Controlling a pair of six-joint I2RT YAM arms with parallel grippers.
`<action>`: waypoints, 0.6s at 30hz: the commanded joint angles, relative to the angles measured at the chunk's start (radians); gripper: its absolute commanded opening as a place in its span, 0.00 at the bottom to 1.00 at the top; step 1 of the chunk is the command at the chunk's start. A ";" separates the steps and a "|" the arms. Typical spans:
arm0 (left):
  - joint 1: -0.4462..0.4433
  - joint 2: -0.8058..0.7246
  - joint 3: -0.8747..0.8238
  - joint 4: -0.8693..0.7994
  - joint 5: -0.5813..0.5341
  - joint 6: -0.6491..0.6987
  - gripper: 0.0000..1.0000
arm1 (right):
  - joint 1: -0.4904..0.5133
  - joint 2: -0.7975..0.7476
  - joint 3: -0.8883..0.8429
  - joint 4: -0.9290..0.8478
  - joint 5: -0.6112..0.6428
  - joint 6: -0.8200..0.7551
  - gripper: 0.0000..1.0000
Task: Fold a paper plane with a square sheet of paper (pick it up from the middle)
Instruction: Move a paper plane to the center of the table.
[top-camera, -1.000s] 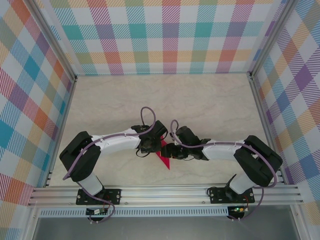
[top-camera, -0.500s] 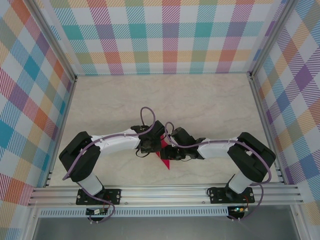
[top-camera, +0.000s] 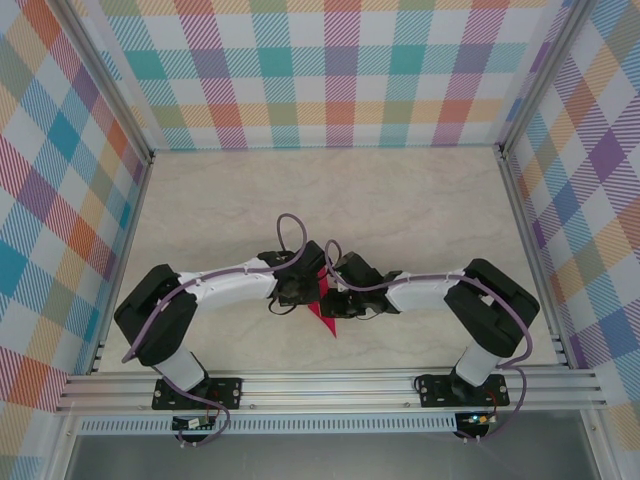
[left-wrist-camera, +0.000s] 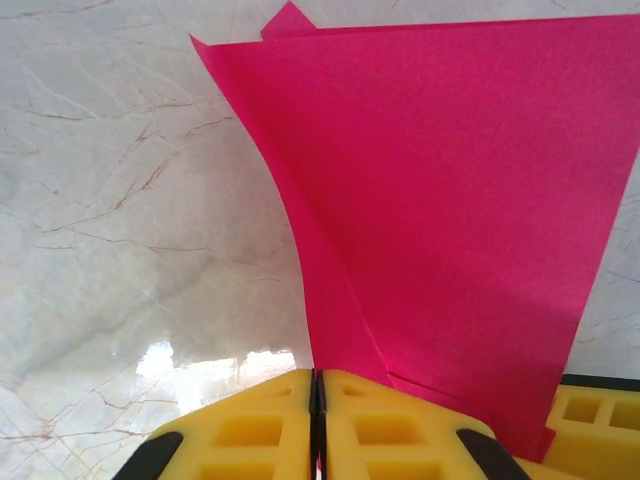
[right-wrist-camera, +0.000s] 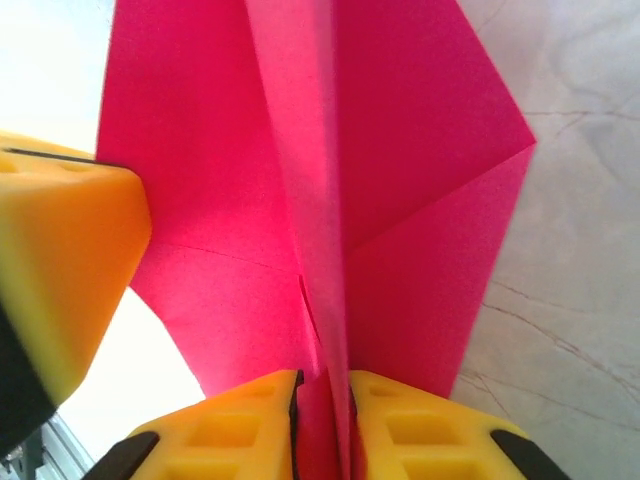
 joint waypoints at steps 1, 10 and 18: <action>0.003 -0.059 -0.011 0.009 0.005 0.011 0.16 | 0.012 -0.013 0.043 -0.083 0.043 -0.029 0.15; 0.007 -0.318 -0.062 -0.012 -0.116 0.007 0.44 | 0.015 -0.081 0.212 -0.461 0.339 -0.050 0.10; 0.042 -0.490 -0.166 -0.041 -0.215 -0.043 0.51 | 0.015 0.102 0.449 -0.695 0.523 -0.016 0.11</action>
